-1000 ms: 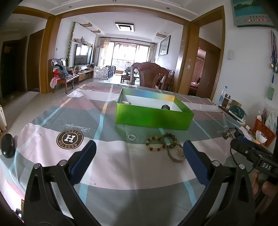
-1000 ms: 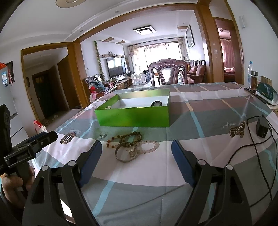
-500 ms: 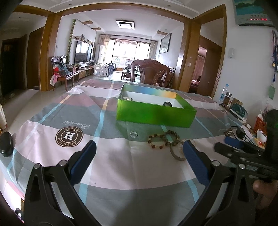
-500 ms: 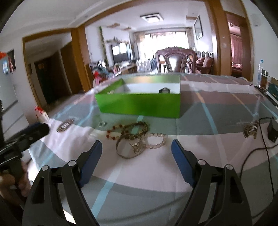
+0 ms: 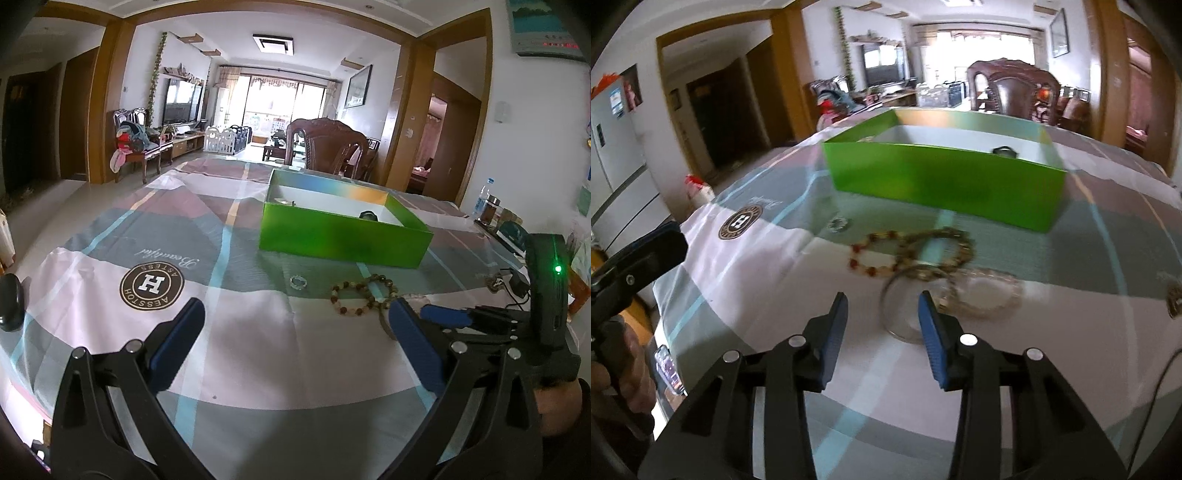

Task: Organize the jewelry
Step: 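Lower the right gripper onto the gold metal bangle and close it, then grasp the dark wooden bead bracelet with the left gripper while the right gripper holds the bangle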

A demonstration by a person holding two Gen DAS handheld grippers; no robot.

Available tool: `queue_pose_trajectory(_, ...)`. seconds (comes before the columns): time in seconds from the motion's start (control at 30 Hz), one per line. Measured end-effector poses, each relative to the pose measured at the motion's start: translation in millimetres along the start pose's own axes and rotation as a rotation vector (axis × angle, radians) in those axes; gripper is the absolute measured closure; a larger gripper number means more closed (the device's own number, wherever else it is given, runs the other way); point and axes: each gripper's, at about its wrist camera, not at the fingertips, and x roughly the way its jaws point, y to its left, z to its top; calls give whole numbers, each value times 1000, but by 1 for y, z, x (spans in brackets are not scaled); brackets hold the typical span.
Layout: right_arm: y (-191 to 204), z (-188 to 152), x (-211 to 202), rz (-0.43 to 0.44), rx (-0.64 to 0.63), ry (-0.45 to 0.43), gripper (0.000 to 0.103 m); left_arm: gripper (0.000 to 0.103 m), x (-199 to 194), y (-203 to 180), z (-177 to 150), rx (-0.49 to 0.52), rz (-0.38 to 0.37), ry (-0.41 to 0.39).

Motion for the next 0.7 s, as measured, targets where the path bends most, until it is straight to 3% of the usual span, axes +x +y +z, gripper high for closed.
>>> queue_pose_trajectory(0.1, 5, 6, 12, 4, -17, 42, 70, 4, 0, 0, 0, 4, 3, 1)
queue_pose_trajectory(0.23, 0, 11, 40, 9, 2, 132, 89, 4, 4, 5, 2, -3, 4, 6)
queue_pose_trajectory(0.27, -2, 12, 42, 18, 13, 133, 98, 4, 4, 6, 2, -3, 3, 8)
queue_pose_trajectory(0.3, -4, 14, 42, 14, 13, 126, 99, 4, 4, 5, 2, -1, 4, 7)
queue_pose_trajectory(0.47, -14, 14, 15, 52, 62, 25, 100, 4, 10, 3, 4, 15, -19, 30)
queue_pose_trajectory(0.6, -32, 11, -35, 78, 126, -107, 100, 4, 32, -13, 12, 39, -65, 95)
queue_pose_trajectory(0.7, -46, 7, -60, 63, 160, -150, 100, 9, 53, -34, 19, 66, -101, 141)
